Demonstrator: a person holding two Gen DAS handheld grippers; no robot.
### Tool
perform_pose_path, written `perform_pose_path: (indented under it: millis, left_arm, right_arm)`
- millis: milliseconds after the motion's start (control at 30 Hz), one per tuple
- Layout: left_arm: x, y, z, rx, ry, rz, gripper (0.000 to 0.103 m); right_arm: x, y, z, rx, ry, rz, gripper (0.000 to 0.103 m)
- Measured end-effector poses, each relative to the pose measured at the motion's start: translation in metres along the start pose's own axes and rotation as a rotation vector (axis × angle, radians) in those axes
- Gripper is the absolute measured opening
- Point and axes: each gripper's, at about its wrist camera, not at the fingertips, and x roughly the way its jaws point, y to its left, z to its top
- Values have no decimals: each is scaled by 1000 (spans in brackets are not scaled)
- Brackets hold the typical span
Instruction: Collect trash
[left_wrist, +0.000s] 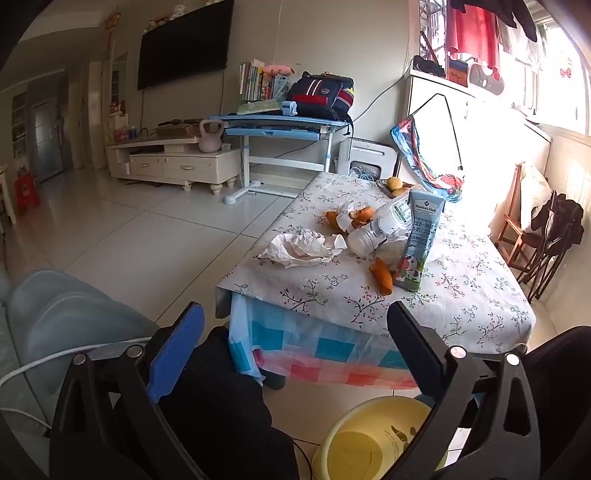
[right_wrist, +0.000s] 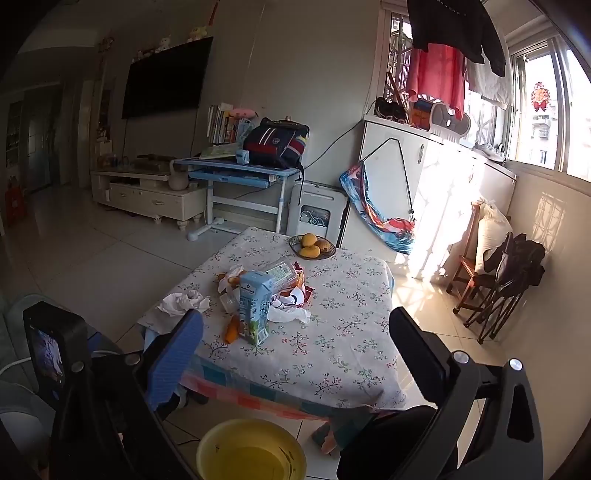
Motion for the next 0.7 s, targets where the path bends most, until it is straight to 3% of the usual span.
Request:
perform_pose_path:
  millis: [700]
  left_arm:
    - [-7, 4, -9, 12, -4, 2, 96]
  right_arm:
    - [-21, 4, 1, -12, -40, 1, 97]
